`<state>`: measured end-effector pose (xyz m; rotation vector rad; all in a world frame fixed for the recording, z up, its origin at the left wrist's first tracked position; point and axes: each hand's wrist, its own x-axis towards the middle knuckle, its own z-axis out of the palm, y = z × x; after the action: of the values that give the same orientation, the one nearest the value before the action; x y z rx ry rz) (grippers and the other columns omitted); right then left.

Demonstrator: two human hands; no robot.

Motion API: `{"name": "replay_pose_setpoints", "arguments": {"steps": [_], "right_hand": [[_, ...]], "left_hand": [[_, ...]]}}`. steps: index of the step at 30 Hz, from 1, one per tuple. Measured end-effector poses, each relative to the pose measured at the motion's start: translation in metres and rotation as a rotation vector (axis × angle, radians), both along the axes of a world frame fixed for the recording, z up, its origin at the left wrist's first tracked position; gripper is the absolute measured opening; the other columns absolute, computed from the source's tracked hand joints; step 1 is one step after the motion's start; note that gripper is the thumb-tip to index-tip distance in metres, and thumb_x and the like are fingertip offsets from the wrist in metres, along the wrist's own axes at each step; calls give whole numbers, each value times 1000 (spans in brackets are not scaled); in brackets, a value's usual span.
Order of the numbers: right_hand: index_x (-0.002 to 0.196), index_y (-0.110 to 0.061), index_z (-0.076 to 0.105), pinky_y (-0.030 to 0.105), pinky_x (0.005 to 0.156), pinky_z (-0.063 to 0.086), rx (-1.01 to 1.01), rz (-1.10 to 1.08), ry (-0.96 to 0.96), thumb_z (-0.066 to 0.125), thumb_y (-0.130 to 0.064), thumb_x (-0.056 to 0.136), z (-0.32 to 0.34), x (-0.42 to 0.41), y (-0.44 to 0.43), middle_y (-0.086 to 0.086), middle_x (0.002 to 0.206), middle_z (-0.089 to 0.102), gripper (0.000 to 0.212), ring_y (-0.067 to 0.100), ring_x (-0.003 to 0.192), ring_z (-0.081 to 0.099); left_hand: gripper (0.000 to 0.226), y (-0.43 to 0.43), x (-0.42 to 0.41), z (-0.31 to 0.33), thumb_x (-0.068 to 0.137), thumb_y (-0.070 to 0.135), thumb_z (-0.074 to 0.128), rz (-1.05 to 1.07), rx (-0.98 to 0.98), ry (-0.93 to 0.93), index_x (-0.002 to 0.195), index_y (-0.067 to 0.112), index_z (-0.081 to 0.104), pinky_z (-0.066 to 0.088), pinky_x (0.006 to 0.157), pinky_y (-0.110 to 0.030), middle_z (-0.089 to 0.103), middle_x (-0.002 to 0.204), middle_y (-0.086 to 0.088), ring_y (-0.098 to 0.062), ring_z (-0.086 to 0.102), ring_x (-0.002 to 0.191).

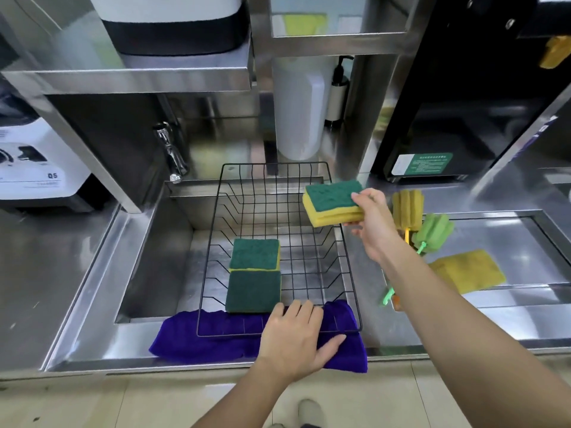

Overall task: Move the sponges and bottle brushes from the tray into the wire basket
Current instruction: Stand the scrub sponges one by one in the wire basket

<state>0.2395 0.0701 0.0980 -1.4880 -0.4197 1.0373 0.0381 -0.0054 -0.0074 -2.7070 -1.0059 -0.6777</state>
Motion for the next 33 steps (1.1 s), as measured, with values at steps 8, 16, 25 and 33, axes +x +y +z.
{"name": "replay_pose_setpoints", "arguments": {"steps": [8,16,25,33], "right_hand": [[100,-12,46,23,64,37,-45,-16,141,74,-20,78,-22,-35,36,12,116,54,36,14,82,50],[113,-5,38,40,95,52,-110,-10,234,69,-13,84,-40,-71,71,16,123,51,43,24,93,63],[117,-2,49,29,70,37,-358,89,15,69,-27,84,-59,-94,88,9,110,49,46,18,78,43],[141,-20,41,32,78,48,-290,356,-56,61,-3,88,-65,-101,81,9,114,63,59,22,97,58]], "left_hand": [[55,12,-35,3,90,64,41,81,33,6,75,14,59,35,65,-35,52,71,0,-21,47,64],[59,13,-43,0,90,67,41,108,53,11,74,13,59,37,64,-34,52,70,0,-20,46,64],[56,14,-43,-2,92,64,39,71,46,16,72,15,58,34,58,-30,50,69,1,-18,42,63],[55,13,-43,-3,91,63,42,59,33,1,71,14,57,32,58,-30,50,69,1,-19,43,62]]}}
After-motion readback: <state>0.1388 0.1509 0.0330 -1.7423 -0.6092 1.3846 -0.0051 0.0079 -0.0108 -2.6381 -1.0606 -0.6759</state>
